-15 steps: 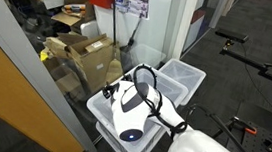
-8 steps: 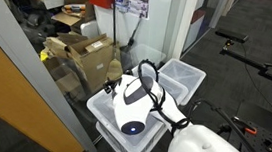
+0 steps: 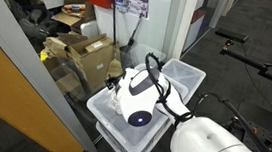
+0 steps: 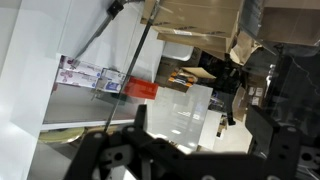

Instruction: Put the marker inside the cup

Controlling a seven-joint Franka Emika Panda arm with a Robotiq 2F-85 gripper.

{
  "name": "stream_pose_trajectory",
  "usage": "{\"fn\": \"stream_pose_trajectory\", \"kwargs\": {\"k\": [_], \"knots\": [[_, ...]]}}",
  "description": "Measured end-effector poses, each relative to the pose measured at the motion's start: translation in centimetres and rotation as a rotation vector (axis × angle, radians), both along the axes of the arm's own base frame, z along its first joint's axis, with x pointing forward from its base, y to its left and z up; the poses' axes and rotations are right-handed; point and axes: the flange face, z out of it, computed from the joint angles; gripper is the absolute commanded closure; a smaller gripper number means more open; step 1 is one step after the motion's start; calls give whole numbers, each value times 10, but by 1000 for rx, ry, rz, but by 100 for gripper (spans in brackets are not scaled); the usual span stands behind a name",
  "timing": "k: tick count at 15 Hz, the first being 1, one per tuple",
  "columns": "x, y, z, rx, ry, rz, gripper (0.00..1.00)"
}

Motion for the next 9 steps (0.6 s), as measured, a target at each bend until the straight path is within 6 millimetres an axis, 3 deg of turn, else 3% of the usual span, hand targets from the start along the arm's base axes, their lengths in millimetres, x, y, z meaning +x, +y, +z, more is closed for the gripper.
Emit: {"fn": "stream_pose_trajectory", "kwargs": {"k": [5,9], "knots": [[-7,-11,8,50,17,32,0],[-10,-28,27,133,-34,39,0]]}}
